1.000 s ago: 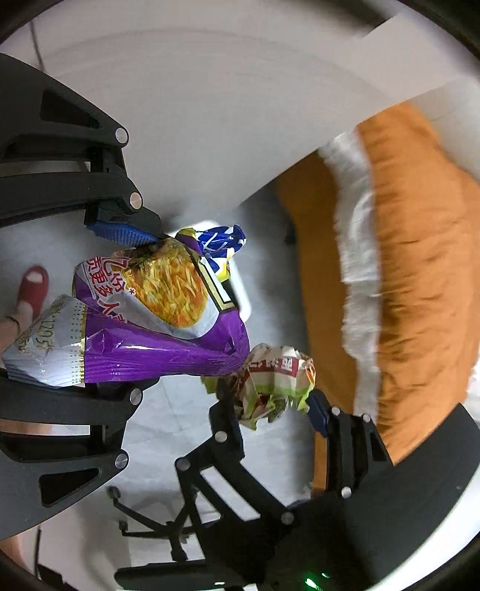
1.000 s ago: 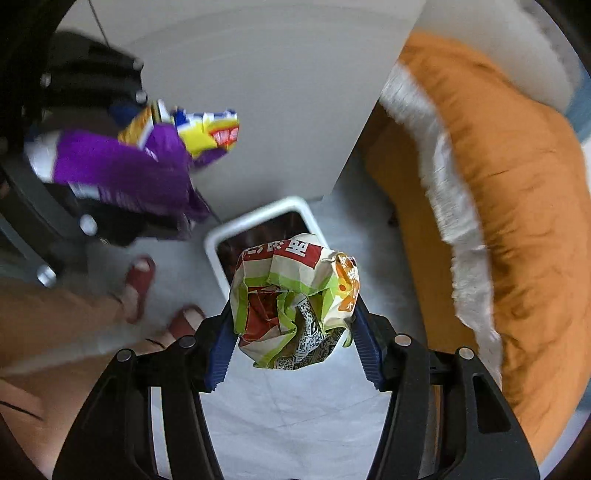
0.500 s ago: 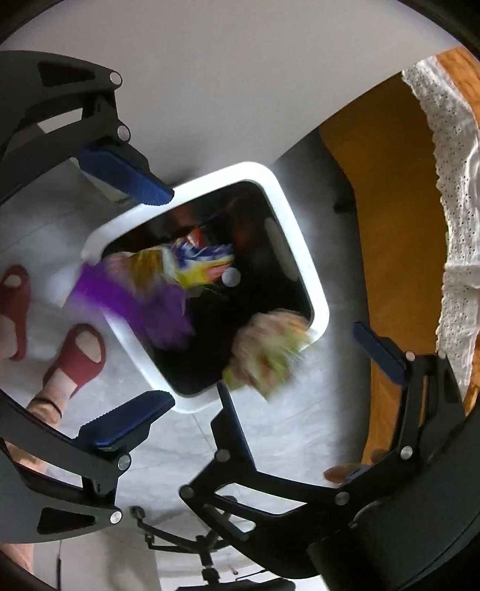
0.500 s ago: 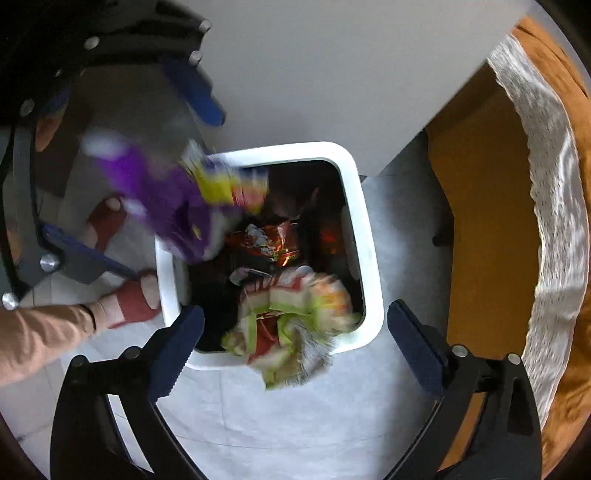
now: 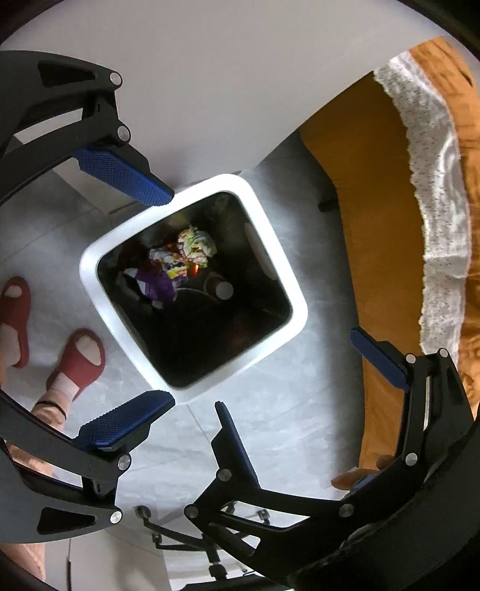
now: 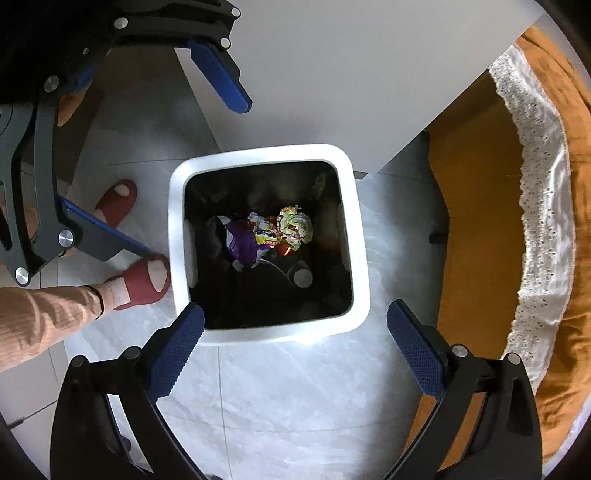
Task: Collect trash
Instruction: 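Swing both open tools back toward the desk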
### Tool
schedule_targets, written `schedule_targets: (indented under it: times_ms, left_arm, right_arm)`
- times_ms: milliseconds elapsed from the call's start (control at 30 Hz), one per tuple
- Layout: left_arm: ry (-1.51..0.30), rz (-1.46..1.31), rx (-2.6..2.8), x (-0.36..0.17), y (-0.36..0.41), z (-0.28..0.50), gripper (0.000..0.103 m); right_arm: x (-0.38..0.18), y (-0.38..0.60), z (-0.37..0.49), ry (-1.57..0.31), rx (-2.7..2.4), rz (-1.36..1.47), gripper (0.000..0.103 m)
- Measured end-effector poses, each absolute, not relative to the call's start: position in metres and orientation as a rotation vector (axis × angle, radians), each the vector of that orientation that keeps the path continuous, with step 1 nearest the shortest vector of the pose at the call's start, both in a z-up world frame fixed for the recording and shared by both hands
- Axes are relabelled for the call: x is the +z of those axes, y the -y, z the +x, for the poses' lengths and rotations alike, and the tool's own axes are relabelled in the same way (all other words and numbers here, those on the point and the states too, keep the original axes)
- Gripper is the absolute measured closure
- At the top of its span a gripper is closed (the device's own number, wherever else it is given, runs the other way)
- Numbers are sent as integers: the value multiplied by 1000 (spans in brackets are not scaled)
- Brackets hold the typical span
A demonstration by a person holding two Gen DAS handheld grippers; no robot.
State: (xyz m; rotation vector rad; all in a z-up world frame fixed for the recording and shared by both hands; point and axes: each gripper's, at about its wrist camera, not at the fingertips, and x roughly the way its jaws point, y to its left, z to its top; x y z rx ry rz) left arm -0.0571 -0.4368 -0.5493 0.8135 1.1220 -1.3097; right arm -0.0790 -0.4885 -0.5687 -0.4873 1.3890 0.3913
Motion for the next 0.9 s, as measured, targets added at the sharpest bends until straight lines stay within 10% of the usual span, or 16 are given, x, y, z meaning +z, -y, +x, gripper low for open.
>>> schedule_targets:
  times_ms: [900]
  left_arm:
    - [-803, 605, -1246, -208, 386, -83, 5]
  right_arm:
    - [-214, 448, -126, -1078, 148, -463, 4]
